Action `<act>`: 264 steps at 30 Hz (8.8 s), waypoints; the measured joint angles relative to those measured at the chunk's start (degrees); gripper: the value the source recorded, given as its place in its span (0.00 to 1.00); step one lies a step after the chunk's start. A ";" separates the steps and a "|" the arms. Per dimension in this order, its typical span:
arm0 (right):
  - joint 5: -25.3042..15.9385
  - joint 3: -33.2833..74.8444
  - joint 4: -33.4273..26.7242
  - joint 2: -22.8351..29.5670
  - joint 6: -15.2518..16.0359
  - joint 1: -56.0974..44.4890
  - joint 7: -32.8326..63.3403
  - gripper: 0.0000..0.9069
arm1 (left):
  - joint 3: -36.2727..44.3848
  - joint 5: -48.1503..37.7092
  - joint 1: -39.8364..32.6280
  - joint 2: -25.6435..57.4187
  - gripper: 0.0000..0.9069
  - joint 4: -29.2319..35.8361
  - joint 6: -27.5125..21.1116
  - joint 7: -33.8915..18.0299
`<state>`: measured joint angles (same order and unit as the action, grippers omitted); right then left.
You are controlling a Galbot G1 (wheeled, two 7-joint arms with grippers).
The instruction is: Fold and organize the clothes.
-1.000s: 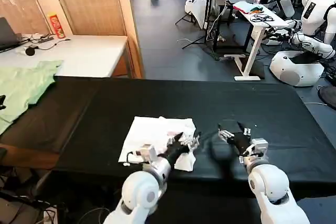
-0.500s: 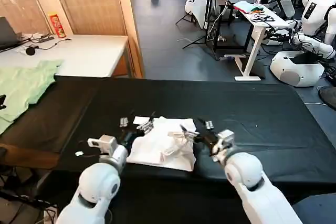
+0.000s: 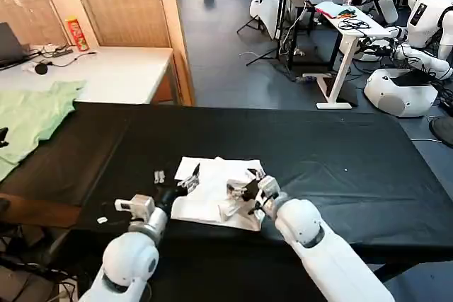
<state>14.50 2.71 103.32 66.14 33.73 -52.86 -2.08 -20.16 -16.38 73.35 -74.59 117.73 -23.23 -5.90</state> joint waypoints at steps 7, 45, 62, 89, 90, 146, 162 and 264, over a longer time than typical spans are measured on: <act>-2.00 6.97 1.20 0.46 -4.57 -2.50 4.60 0.97 | -0.17 0.59 0.56 -0.21 0.97 -0.58 0.74 0.01; -4.56 2.92 14.75 -9.51 -9.31 -15.79 -13.56 0.72 | -2.26 2.33 3.47 -0.70 0.97 -1.54 2.21 0.23; -6.87 3.02 12.96 -7.74 -9.44 -15.91 -12.96 0.16 | -2.40 2.45 4.58 -1.62 0.97 -0.11 2.70 0.24; -2.64 15.57 24.51 -10.55 -5.34 -31.90 -3.19 0.97 | -3.01 -1.81 3.73 -1.47 0.97 -0.81 2.86 1.23; -1.78 16.13 24.86 -10.04 -5.70 -32.58 -2.61 0.97 | -3.22 -3.07 3.36 -1.65 0.97 -1.30 2.87 1.55; 3.85 27.44 25.82 3.23 -7.53 -34.78 3.23 0.97 | -14.80 -1.88 3.45 11.56 0.00 -5.35 1.99 2.14; 1.04 25.74 22.73 6.23 -8.20 -34.31 2.91 0.97 | -17.84 -1.45 6.65 22.15 0.00 9.89 -1.35 -2.60; -2.81 23.11 31.54 1.13 -29.55 -63.71 23.98 0.97 | -13.56 -8.00 34.28 13.24 0.97 13.96 10.63 -8.52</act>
<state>11.69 25.82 134.86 67.27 4.18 -116.57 21.90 -33.71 -24.38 107.63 -61.35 131.69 -12.60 -14.42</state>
